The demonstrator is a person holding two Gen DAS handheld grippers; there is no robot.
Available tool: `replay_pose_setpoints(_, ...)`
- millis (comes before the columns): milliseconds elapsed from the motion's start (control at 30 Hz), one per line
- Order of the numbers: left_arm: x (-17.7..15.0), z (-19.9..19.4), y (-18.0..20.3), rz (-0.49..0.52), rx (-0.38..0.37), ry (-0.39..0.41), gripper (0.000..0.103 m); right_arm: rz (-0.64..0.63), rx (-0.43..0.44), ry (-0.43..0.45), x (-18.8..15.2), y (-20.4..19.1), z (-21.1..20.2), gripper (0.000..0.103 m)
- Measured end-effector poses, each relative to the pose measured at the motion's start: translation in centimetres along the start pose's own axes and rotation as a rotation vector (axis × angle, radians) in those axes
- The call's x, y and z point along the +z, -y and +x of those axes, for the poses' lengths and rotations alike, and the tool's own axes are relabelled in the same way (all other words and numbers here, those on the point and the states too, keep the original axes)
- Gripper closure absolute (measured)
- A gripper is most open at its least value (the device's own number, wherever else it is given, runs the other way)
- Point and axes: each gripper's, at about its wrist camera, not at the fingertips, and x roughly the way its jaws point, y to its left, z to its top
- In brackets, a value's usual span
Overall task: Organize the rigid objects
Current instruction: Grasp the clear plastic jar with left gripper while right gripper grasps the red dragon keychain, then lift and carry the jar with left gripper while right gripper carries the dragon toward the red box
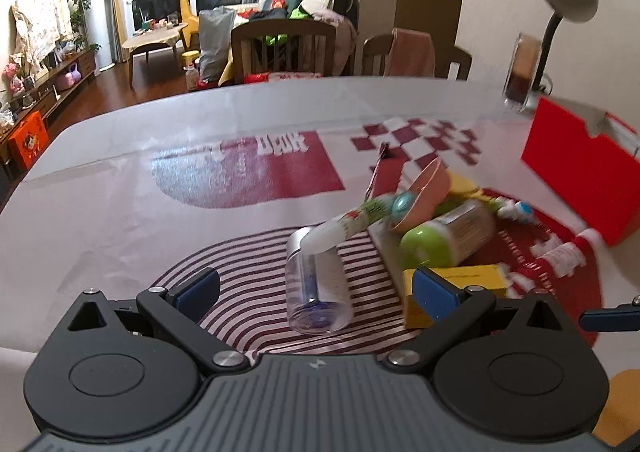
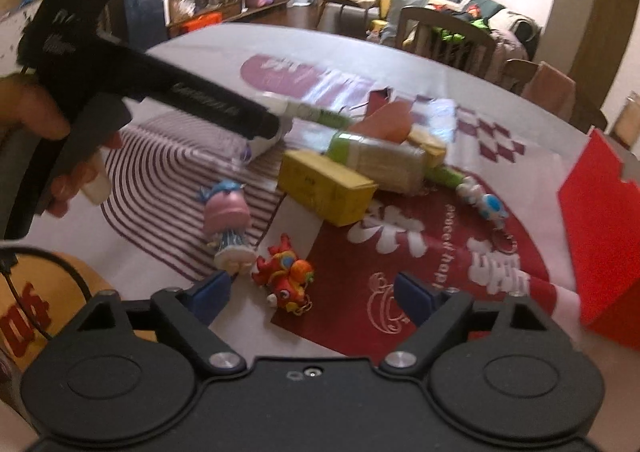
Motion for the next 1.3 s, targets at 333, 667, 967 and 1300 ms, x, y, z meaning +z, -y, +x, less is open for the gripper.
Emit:
replay_pose_setpoints(333,-0.1,3.4,-0.6,-0.006,-0.004,-0.080,0.025,-0.054,0.020,-0.041,0.1,-1.0,2.4,0.039)
replay_pose_setpoints(667,0.0,4.4,-0.9,-0.019,-0.044,-0.116,0.058,-0.069,0.049,-0.049,0.3,-1.3,3.0,0.060)
replay_pose_setpoints(967,-0.1,4.2,-0.9,-0.014,-0.053,-0.124,0.062,-0.045,0.018,-0.062,0.3,-1.1,2.6,0.065)
replay_pose_setpoints(1300,-0.9,1.5,-2.0,-0.042,-0.062,-0.131,0.063,0.052,-0.020,-0.029,0.0,1.1,-0.4,0.065)
